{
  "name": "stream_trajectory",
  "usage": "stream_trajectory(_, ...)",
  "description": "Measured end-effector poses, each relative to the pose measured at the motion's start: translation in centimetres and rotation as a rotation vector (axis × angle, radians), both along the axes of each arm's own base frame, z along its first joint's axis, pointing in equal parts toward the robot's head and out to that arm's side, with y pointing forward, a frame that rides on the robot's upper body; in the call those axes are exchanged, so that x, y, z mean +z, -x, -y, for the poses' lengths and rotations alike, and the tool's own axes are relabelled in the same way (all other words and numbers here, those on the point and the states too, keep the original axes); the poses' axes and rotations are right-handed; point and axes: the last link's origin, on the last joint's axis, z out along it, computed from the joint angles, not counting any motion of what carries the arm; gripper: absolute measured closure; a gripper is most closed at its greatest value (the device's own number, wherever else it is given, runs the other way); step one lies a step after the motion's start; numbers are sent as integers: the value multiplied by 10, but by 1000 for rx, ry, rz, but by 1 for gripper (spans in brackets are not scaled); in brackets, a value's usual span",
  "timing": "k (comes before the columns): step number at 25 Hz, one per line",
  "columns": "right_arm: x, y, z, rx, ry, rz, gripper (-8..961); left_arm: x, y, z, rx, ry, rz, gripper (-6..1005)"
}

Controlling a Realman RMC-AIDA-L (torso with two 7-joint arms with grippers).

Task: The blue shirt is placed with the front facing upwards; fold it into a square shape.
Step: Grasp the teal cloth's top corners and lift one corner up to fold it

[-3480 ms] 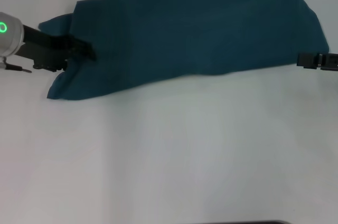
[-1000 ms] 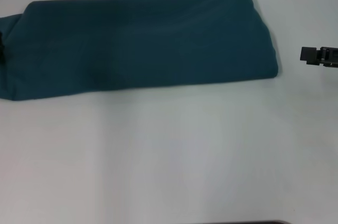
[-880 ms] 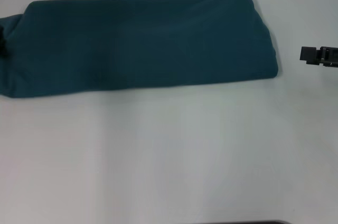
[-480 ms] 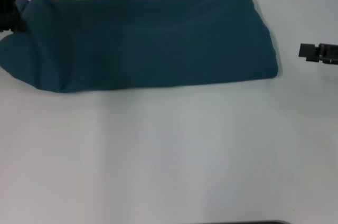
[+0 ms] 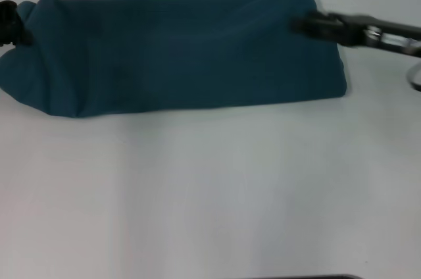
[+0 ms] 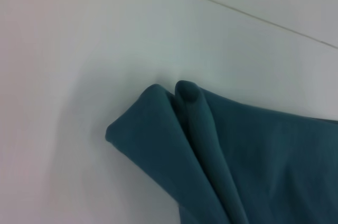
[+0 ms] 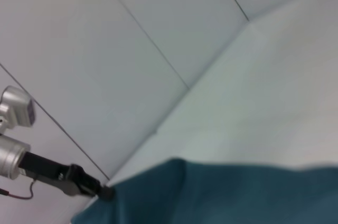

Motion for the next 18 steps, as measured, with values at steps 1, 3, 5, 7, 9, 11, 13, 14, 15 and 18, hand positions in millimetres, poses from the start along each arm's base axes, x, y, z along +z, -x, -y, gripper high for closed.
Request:
stream_trajectory(1, -7, 6, -5, 26, -38, -3, 73, 0, 0, 0, -3, 0, 1, 972)
stream_trajectory(3, -20, 14, -14, 44, -120, -23, 120, -3, -3, 0, -22, 6, 18, 972)
stream_trajectory(5, -34, 16, -22, 22, -183, -31, 168, -4, -8, 0, -46, 12, 44, 972)
stream_trajectory(7, -47, 18, -29, 21, -219, 2, 212, -3, -11, -1, -64, 16, 53, 971)
stream_trajectory(9, -60, 24, -32, 47, -227, 40, 255, -1, -13, -1, -73, 21, 52, 971)
stream_trajectory(11, -72, 33, -33, 81, -224, 59, 299, 1, -15, -1, -82, 30, 51, 971)
stream_trajectory(13, -84, 40, -32, 105, -224, 66, 343, 4, -18, 2, -98, 43, 67, 971)
stream_trajectory(14, -88, 43, -32, 110, -229, 67, 364, 5, -20, 2, -108, 47, 79, 971)
stream_trajectory(15, -93, 46, -32, 114, -231, 68, 386, 7, -23, 4, -124, 49, 103, 971)
stream_trajectory(18, -103, 53, -31, 137, -234, 82, 497, 13, -34, 6, -178, 49, 177, 971)
